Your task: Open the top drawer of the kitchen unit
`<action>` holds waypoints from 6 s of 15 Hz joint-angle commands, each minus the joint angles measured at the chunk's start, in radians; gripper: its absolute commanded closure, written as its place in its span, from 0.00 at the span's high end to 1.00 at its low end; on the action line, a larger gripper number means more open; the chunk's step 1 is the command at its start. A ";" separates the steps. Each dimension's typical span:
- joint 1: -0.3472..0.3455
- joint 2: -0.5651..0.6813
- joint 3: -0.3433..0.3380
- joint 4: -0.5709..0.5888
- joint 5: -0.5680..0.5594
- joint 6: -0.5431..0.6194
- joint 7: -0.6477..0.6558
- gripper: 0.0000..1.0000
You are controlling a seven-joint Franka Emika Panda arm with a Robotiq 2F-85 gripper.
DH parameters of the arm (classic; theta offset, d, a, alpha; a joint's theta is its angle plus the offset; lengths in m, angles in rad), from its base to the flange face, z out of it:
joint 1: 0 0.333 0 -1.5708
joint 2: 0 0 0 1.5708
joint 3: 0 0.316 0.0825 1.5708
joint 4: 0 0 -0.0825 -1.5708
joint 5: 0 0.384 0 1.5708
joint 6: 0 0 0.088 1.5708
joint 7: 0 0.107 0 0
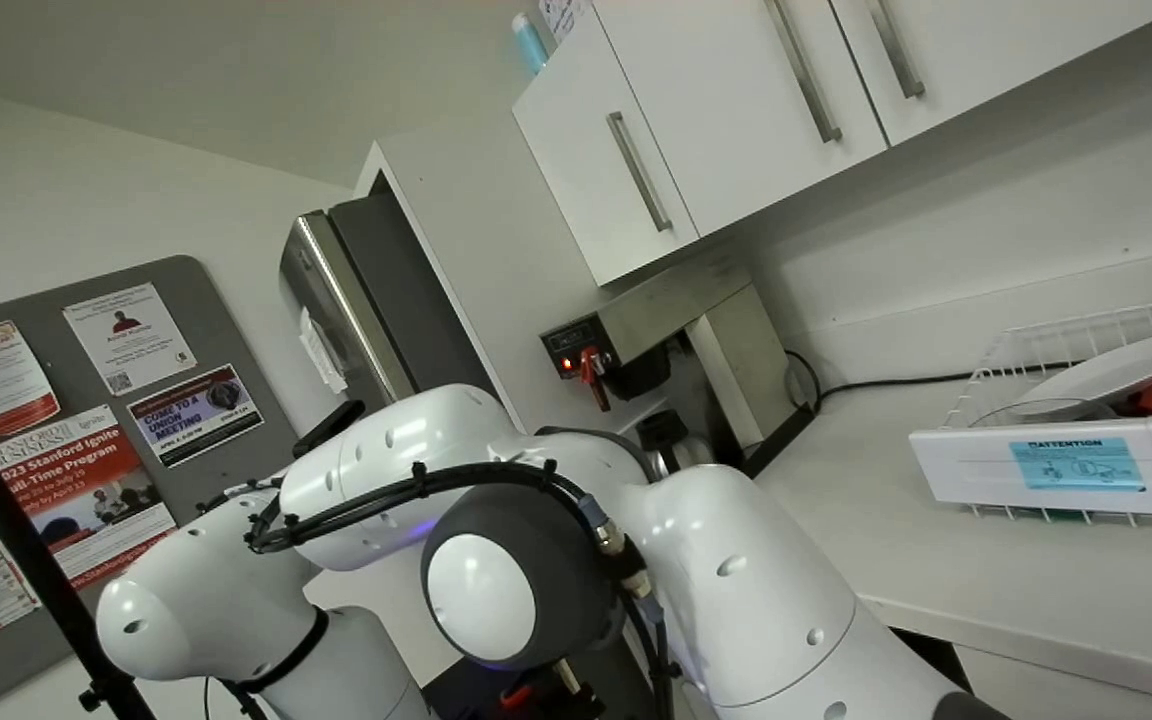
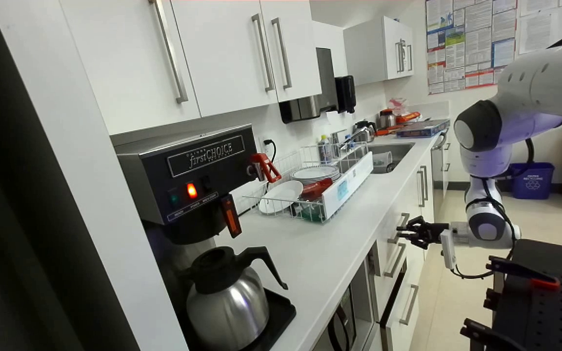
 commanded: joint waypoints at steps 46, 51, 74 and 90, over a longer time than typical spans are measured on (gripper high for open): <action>-0.446 -0.101 -0.172 -0.042 -0.396 -0.124 -0.128 0.80; -0.393 -0.339 -0.233 -0.217 -0.576 -0.123 -0.283 1.00; 0.277 -1.179 -0.232 -1.025 -0.467 0.821 -1.081 1.00; 0.417 -1.305 -0.217 -0.974 -1.146 1.041 -0.527 1.00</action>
